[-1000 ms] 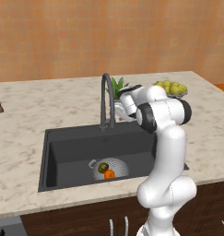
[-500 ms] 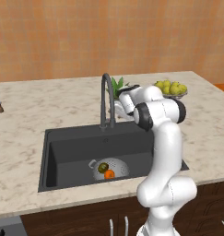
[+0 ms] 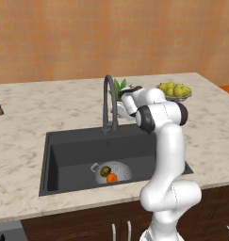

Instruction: Put the colander in the sink, put the kiwi, orange in the colander, and turn on the sink faucet and pour water over the colander.

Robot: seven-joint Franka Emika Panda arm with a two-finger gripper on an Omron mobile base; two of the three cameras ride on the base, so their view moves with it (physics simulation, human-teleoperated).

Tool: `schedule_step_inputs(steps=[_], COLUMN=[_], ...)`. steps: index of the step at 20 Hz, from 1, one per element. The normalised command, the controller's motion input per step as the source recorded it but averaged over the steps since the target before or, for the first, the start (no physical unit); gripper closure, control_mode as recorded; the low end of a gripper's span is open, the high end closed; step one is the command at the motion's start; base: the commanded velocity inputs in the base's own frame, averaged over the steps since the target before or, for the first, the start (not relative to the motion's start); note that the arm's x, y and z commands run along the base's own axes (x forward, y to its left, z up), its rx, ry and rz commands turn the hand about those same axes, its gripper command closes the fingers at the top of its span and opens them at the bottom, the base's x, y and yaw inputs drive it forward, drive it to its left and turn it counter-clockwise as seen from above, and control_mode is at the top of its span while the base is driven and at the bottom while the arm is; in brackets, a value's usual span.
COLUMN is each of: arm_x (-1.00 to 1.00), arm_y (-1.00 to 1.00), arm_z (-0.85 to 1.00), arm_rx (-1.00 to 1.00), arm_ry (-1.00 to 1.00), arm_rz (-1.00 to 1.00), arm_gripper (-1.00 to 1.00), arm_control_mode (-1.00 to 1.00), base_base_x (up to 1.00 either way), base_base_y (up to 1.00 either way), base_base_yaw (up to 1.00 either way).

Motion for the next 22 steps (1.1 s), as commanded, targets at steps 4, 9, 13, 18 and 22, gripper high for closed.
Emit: schedule_step_inputs(steps=[4,9,13,18,22], arm_x=[-0.10,-0.23,-0.41,-0.48,-0.41], arm_y=[-0.08,-0.34,-0.47,-0.19,0.00], arm_z=[-0.43,-0.53,-0.62,-0.23,0.64], arm_rx=[0.00,0.00,0.00,0.00,0.05], arm_ry=[-0.01,-0.01,-0.02,-0.08,-0.20], arm_rz=[-0.06,-0.07,-0.06,-0.02,0.00], arm_gripper=[1.00,1.00,1.00,1.00,1.00], arm_control_mode=[-1.00,-1.00,-1.00,-1.00,-1.00], base_base_x=[0.00,0.00,0.00,0.00,0.00], base_base_y=[0.00,0.00,0.00,0.00,0.00], base_base_yaw=[0.00,0.00,0.00,0.00,0.00])
